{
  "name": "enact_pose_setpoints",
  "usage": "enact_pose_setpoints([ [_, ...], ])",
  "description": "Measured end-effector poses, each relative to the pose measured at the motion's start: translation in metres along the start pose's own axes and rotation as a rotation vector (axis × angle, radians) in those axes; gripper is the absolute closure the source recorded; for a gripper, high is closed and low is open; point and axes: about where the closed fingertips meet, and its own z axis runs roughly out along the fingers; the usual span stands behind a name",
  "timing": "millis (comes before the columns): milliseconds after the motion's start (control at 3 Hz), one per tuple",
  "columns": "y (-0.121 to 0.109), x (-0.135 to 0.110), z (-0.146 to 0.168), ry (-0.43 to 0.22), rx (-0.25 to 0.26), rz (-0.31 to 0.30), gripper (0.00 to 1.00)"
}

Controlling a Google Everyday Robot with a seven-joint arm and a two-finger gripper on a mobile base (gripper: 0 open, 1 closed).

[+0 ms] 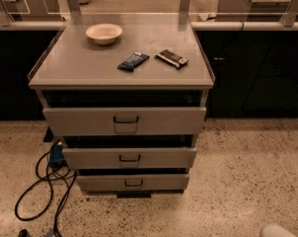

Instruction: Open bottom drawer

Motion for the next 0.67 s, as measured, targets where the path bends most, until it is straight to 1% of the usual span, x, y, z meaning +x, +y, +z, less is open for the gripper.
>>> enact_pose_setpoints([
  [333,0.001,0.008,0.01,-0.087,-0.012,-0.009,0.0],
  [667,-0.011,0.001,0.026,-0.294,0.026,-0.061,0.0],
])
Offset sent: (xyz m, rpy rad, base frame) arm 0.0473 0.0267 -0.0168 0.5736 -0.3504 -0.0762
